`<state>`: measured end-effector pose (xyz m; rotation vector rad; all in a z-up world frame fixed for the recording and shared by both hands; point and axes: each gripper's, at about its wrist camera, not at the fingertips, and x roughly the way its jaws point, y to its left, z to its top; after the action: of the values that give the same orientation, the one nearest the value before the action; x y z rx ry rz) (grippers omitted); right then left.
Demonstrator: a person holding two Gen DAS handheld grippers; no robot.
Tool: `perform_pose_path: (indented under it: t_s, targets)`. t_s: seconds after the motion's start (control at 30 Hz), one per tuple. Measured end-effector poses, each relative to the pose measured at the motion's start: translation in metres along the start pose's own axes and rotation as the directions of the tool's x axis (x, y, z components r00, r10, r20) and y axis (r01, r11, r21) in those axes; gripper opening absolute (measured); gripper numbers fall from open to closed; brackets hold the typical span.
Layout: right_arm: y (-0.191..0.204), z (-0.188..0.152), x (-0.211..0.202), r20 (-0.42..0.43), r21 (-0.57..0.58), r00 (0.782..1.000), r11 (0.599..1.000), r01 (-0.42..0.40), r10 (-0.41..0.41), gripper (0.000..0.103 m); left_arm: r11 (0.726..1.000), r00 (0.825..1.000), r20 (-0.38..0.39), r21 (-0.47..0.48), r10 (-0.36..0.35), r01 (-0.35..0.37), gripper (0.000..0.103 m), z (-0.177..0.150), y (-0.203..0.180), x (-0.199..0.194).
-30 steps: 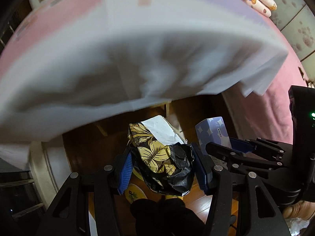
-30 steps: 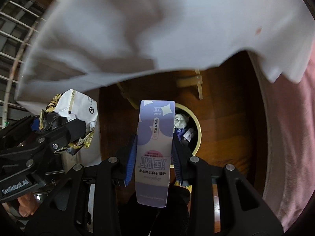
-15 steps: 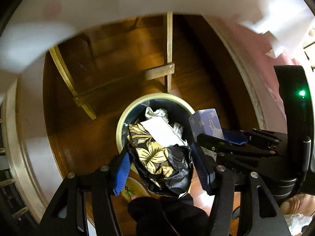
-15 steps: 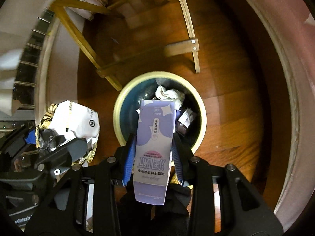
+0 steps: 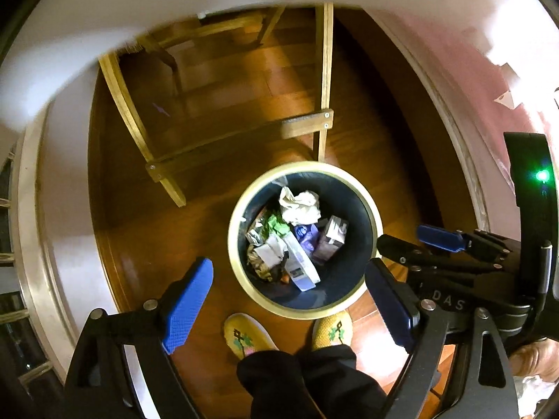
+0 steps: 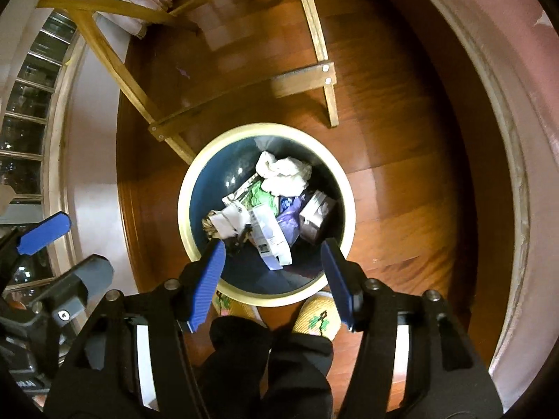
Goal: Collect trash
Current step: 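Open both grippers over the bin, dropping the bag and carton, then raise both grippers back up toward the table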
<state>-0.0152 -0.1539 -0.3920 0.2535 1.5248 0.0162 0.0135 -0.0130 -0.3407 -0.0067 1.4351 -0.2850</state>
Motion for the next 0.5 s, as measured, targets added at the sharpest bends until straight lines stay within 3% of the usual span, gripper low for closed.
perform_pose_path:
  t_s: [0.2,0.5]
  targets:
    - [0.01,0.004,-0.04,0.065,-0.032,0.998,0.999,0.014,-0.012,0.054,1.0,0.998,0.069,0.015,0.008,-0.009,0.09,0.006,-0.005,-0.05]
    - [0.031,0.01,-0.137,0.183,-0.1,0.983,0.995,0.03,-0.011,0.054,1.0,0.986,0.167,-0.013,0.025,-0.023,0.09,0.022,-0.013,-0.144]
